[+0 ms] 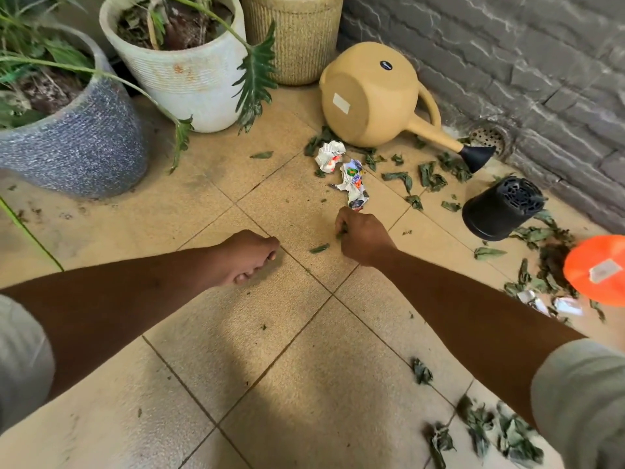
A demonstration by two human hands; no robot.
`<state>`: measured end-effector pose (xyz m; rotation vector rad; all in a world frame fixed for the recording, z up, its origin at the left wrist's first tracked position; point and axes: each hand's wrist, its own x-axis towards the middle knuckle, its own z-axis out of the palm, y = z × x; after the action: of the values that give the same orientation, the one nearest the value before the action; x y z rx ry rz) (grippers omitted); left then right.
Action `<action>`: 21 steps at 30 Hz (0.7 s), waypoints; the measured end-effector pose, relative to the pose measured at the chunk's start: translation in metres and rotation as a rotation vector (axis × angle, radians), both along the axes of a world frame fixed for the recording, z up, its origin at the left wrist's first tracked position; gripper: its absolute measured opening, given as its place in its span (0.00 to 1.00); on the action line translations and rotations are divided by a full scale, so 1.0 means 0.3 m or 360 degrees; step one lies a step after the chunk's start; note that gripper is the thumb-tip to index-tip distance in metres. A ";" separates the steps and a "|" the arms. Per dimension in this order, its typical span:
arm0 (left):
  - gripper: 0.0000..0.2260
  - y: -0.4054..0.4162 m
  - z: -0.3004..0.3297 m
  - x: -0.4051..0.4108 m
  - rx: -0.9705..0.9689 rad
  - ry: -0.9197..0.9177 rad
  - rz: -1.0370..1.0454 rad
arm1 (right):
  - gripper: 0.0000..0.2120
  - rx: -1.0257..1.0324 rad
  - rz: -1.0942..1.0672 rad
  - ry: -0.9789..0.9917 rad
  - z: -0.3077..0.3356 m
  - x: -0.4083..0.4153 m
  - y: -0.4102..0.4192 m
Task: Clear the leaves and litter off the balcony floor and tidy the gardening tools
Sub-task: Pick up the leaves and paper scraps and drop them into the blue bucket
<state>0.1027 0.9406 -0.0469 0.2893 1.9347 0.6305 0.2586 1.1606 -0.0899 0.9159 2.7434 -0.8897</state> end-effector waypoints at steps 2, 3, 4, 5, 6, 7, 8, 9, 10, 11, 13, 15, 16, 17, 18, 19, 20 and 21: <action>0.10 0.007 0.005 0.002 0.0039 -0.0018 0.0004 | 0.21 -0.0047 0.0113 0.0040 0.011 -0.023 -0.017; 0.10 0.008 0.007 0.000 0.0065 -0.0032 0.0009 | 0.21 -0.0027 0.0223 0.0046 0.003 -0.028 -0.025; 0.10 0.006 0.012 -0.003 0.0080 -0.0040 0.0006 | 0.19 0.0037 0.0341 0.0041 -0.010 -0.029 -0.030; 0.10 -0.001 0.016 -0.008 0.0082 -0.0035 0.0010 | 0.14 0.0116 0.0451 0.0021 -0.025 -0.026 -0.036; 0.10 -0.012 0.022 -0.015 0.0078 -0.0021 0.0021 | 0.11 0.0185 0.0543 -0.0007 -0.037 -0.022 -0.042; 0.10 -0.025 0.029 -0.022 0.0072 -0.0009 0.0042 | 0.10 0.0235 0.0613 -0.0046 -0.046 -0.015 -0.048; 0.10 -0.045 0.036 -0.029 0.0064 0.0003 0.0073 | 0.10 0.0263 0.0659 -0.0089 -0.056 -0.005 -0.060; 0.10 -0.061 0.043 -0.033 0.0054 0.0005 0.0095 | 0.09 0.0304 0.0677 -0.0126 -0.061 0.010 -0.072; 0.09 -0.075 0.050 -0.035 0.0042 -0.0002 0.0112 | 0.08 0.0367 0.0697 -0.0162 -0.064 0.029 -0.085; 0.09 -0.088 0.053 -0.034 0.0033 -0.0019 0.0131 | 0.07 0.0444 0.0723 -0.0201 -0.070 0.044 -0.095; 0.09 -0.105 0.052 -0.021 0.0019 -0.0045 0.0165 | 0.10 0.0521 0.0774 -0.0320 -0.076 0.066 -0.115; 0.08 -0.103 0.048 0.007 0.0002 -0.0057 0.0162 | 0.17 0.0504 0.0784 -0.0462 -0.071 0.073 -0.120; 0.08 -0.096 0.049 0.022 -0.0009 -0.0065 0.0144 | 0.20 0.0480 0.0793 -0.0530 -0.060 0.072 -0.118; 0.08 -0.087 0.052 0.038 -0.0010 -0.0078 0.0121 | 0.22 0.0447 0.0798 -0.0577 -0.040 0.067 -0.114; 0.08 -0.071 0.056 0.057 -0.0001 -0.0092 0.0093 | 0.22 0.0382 0.0783 -0.0598 -0.017 0.069 -0.107; 0.08 -0.052 0.061 0.078 0.0009 -0.0105 0.0068 | 0.21 0.0271 0.0736 -0.0581 0.008 0.071 -0.100; 0.09 -0.031 0.067 0.100 0.0016 -0.0108 0.0044 | 0.18 0.0120 0.0644 -0.0528 0.031 0.077 -0.091; 0.09 -0.008 0.074 0.120 0.0023 -0.0105 0.0039 | 0.14 -0.0031 0.0530 -0.0455 0.057 0.083 -0.078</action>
<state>0.1389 0.9383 -0.0248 0.2513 1.8735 0.6626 0.2835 1.1372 -0.0727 0.5111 2.5295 -0.6657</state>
